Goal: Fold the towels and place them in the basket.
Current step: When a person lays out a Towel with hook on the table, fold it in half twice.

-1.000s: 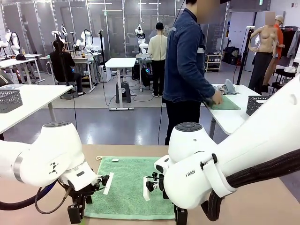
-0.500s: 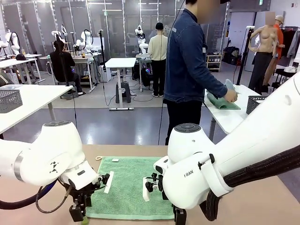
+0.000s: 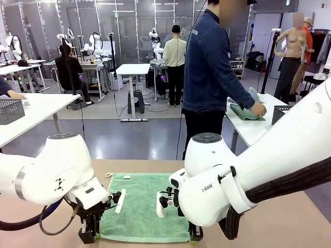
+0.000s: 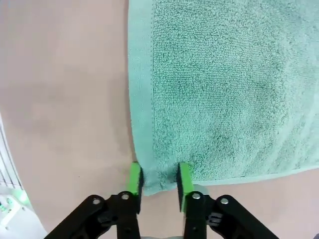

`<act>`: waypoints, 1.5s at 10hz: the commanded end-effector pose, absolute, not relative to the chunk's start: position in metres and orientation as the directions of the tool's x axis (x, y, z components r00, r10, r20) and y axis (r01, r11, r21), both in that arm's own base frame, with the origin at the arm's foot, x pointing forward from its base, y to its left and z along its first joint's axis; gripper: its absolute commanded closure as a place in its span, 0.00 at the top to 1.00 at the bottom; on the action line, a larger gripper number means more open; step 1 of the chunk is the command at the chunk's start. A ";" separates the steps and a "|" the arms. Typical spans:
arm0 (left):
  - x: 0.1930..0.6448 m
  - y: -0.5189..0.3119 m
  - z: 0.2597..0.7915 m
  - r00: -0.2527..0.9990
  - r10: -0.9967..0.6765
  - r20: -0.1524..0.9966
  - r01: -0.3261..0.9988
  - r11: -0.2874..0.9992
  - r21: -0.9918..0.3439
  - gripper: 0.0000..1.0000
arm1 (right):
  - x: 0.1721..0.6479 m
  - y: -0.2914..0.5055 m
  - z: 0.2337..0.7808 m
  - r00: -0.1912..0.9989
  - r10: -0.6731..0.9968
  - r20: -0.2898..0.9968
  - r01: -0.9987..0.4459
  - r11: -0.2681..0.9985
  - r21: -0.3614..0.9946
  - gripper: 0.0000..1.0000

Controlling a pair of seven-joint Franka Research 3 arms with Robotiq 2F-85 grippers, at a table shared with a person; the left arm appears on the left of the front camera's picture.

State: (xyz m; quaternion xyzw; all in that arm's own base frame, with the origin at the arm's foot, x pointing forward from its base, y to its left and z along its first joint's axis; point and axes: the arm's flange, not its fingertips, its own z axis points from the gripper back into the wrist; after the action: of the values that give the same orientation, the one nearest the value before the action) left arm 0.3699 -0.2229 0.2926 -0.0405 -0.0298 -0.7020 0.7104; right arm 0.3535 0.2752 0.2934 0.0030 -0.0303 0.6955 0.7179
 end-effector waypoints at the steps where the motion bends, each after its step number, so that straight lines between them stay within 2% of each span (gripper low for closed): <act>1: 0.365 -0.219 0.283 0.023 -0.997 0.071 1.000 0.022 -0.011 0.00 | 0.352 0.270 0.284 0.013 0.998 0.068 -1.000 0.014 -0.021 0.00; 6: 0.354 -0.215 0.308 0.032 -0.992 0.119 0.999 0.032 0.001 0.00 | 0.346 0.267 0.304 0.022 0.998 0.058 -0.999 0.024 -0.040 0.00; 11: 0.313 -0.210 0.376 0.005 -0.988 0.157 1.000 0.005 0.002 0.00 | 0.302 0.271 0.376 -0.052 0.993 0.106 -0.994 -0.042 -0.097 0.00; 12: 0.303 -0.209 0.390 0.011 -0.976 0.217 1.000 0.012 0.002 0.00 | 0.292 0.273 0.390 -0.067 0.991 0.114 -0.991 -0.053 -0.120 0.00; 13: 0.295 -0.208 0.400 0.020 -0.974 0.225 1.000 0.023 0.014 0.00 | 0.286 0.274 0.402 -0.081 0.990 0.118 -0.985 -0.061 -0.163 0.00; 15: 0.305 -0.207 0.409 0.038 -0.970 0.238 0.998 0.048 0.036 0.00 | 0.298 0.270 0.419 -0.092 0.986 0.141 -0.982 -0.066 -0.180 0.00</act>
State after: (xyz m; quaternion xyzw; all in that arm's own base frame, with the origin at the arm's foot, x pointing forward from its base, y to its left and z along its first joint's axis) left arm 0.3187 -0.2210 0.4246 -0.0630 -0.0952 -0.6970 0.7079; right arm 0.2880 0.2800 0.4214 -0.0209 -0.1138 0.7217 0.6825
